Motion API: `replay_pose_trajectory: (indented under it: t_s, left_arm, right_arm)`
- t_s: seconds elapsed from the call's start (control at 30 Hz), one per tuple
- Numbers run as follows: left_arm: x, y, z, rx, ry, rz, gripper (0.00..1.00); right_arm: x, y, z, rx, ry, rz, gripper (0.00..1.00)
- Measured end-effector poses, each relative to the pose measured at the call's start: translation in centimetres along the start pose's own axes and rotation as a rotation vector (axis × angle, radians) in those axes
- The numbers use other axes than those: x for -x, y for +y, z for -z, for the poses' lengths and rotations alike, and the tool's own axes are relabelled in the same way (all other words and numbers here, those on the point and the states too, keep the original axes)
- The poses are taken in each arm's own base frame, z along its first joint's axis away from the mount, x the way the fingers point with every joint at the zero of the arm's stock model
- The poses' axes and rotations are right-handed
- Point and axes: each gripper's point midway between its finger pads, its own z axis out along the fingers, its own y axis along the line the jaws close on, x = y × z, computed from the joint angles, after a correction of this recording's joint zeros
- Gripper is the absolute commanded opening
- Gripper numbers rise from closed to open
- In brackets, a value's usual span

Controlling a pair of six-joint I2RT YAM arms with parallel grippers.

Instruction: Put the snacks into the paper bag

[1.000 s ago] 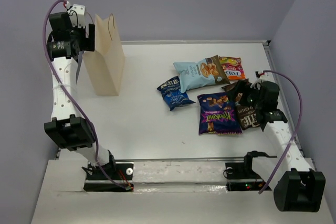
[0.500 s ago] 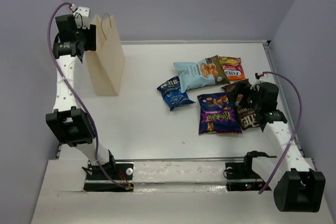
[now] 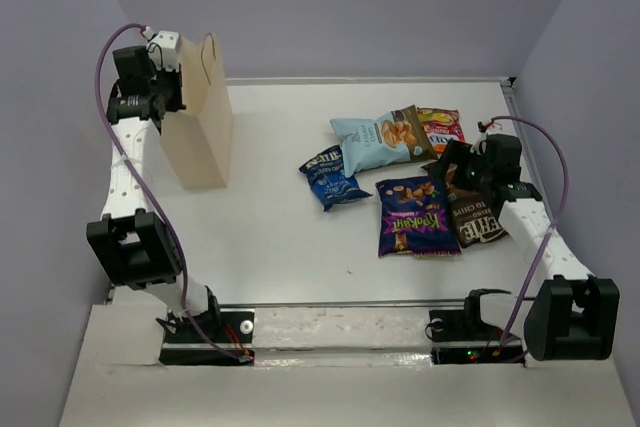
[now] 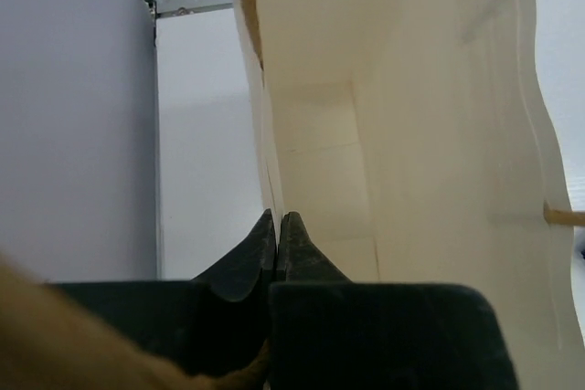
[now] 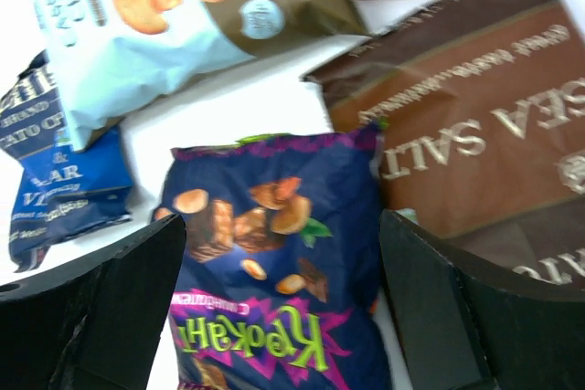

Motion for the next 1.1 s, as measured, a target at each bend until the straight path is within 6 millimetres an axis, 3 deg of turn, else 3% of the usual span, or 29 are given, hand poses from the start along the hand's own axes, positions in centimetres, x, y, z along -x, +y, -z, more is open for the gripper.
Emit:
replay_pose_trajectory:
  t_s: [0.13, 0.3, 0.4, 0.47, 0.63, 0.73, 0.83, 0.97, 1.07, 1.1]
  left_arm:
    - [-0.8, -1.3, 2.6, -0.021, -0.003, 0.031, 0.00]
    - [-1.3, -3.0, 6.0, -0.035, -0.029, 0.043, 0.00]
    - [-1.9, -4.0, 7.6, -0.044, -0.041, 0.042, 0.00]
    - [-2.2, -4.5, 8.2, -0.052, -0.044, 0.055, 0.00]
    - [-4.5, -5.5, 9.0, -0.059, -0.020, 0.141, 0.00]
    - [-4.5, -6.1, 9.4, -0.066, -0.027, 0.189, 0.00]
    - [-4.4, -7.0, 9.6, -0.083, -0.031, 0.218, 0.00]
    - [-4.2, -8.0, 9.6, -0.101, -0.029, 0.233, 0.00]
    - [-4.1, -8.3, 9.6, -0.107, -0.031, 0.251, 0.00]
    - [-4.1, -8.4, 9.6, -0.107, -0.031, 0.259, 0.00]
  right_arm:
    - [-0.2, 3.0, -0.5, 0.058, 0.019, 0.056, 0.90]
    - [-3.9, 11.5, -1.5, 0.209, 0.106, 0.209, 0.91]
    - [-6.0, 15.4, -3.2, 0.244, 0.172, 0.254, 0.94]
    - [-7.0, 16.8, -5.0, 0.238, 0.212, 0.235, 0.96]
    - [-8.8, 17.2, -10.1, 0.161, 0.294, 0.145, 0.98]
    - [-9.6, 17.4, -12.6, 0.138, 0.329, 0.114, 0.98]
    - [-10.7, 17.7, -14.0, 0.145, 0.373, 0.096, 0.96]
    - [-11.8, 18.4, -14.1, 0.176, 0.407, 0.089, 0.94]
    - [-12.7, 19.4, -13.6, 0.201, 0.431, 0.086, 0.79]
    - [-13.1, 19.6, -13.4, 0.207, 0.442, 0.084, 0.63]
